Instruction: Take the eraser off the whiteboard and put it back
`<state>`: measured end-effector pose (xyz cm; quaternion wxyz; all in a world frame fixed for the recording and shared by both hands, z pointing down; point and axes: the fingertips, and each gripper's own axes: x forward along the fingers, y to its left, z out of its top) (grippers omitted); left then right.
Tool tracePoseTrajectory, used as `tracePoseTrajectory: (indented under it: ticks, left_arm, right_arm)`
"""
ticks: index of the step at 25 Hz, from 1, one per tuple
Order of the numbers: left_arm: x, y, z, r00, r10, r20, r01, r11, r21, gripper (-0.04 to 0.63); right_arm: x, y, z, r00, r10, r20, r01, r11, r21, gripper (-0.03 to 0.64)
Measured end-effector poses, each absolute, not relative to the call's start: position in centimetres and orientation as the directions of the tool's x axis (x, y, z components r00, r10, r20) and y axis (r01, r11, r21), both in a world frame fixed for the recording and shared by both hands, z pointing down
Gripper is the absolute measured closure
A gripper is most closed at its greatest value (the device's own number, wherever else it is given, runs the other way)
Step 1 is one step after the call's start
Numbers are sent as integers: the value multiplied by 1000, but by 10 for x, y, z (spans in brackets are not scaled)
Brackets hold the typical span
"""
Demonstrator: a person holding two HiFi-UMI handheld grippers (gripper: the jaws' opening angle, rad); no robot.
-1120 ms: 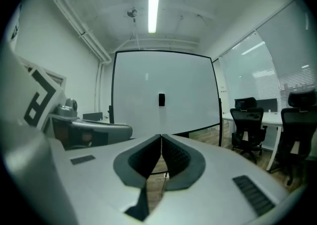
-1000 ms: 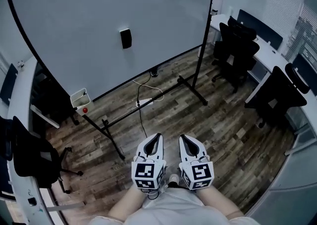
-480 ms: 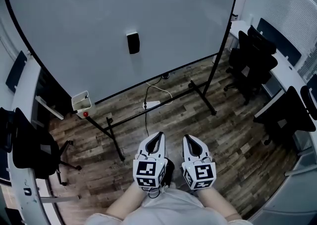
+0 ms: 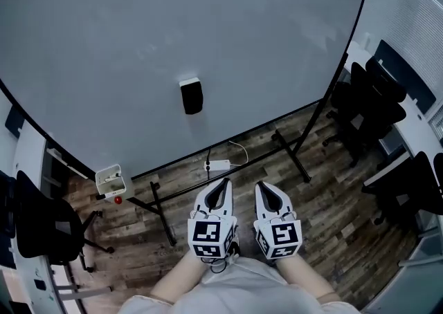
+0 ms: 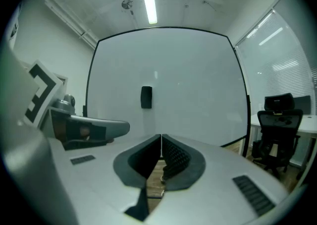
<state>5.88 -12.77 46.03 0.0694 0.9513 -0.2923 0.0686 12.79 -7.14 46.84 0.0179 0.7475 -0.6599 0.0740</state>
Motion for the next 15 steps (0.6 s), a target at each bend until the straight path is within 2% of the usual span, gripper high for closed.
tracePoseTrajectory:
  ticks: [6, 15]
  left_arm:
    - [66, -211, 434, 752, -646, 129, -656, -752, 62, 577]
    - [65, -270, 431, 635, -758, 145, -768, -640, 17, 577]
  right_arm:
    - [149, -158, 445, 51, -994, 99, -997, -56, -51, 589]
    - [153, -235, 439, -107, -990, 95, -994, 105, -24, 589]
